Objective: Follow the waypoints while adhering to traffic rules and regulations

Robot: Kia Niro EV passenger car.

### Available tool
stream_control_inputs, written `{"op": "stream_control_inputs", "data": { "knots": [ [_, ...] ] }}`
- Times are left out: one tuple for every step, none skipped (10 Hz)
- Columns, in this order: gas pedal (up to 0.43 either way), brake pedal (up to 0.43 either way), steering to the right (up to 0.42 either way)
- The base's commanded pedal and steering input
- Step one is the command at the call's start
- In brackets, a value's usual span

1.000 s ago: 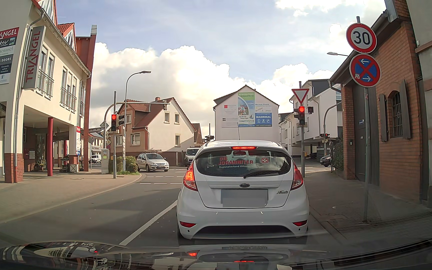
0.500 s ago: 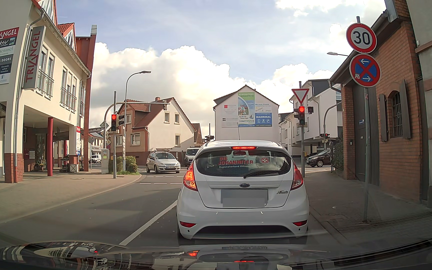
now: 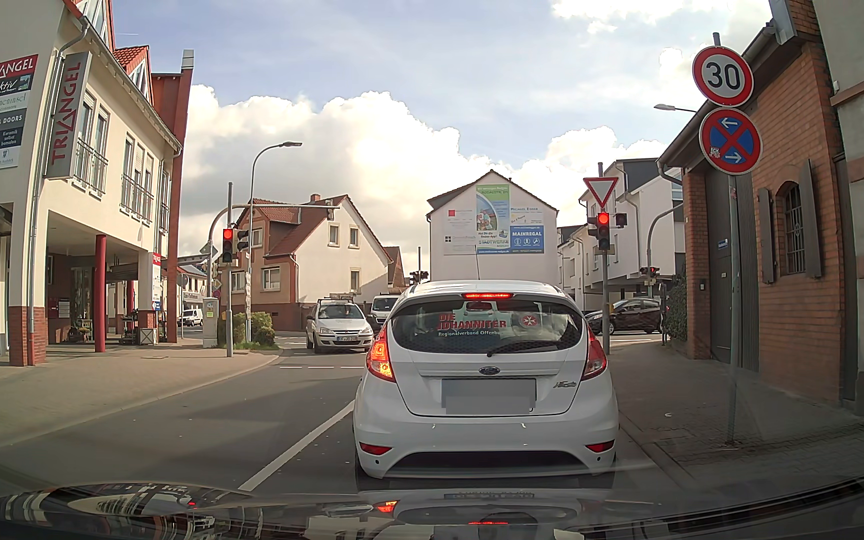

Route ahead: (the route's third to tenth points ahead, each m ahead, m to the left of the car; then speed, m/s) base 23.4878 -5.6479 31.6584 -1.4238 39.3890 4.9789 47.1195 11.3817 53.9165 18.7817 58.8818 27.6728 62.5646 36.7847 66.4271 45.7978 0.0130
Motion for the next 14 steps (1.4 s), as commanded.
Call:
{"op": "stream_control_inputs", "data": {
  "knots": [
    [0.000, 0.274, 0.009],
    [0.000, 0.268, 0.009],
    [0.000, 0.274, 0.009],
    [0.000, 0.274, 0.010],
    [0.000, 0.274, 0.009],
    [0.000, 0.274, 0.009],
    [0.000, 0.274, 0.009],
    [0.000, 0.274, 0.009],
    [0.000, 0.280, 0.009],
    [0.000, 0.274, 0.009],
    [0.000, 0.280, 0.009],
    [0.000, 0.274, 0.009],
    [0.000, 0.280, 0.009],
    [0.000, 0.274, 0.010]
  ]
}}
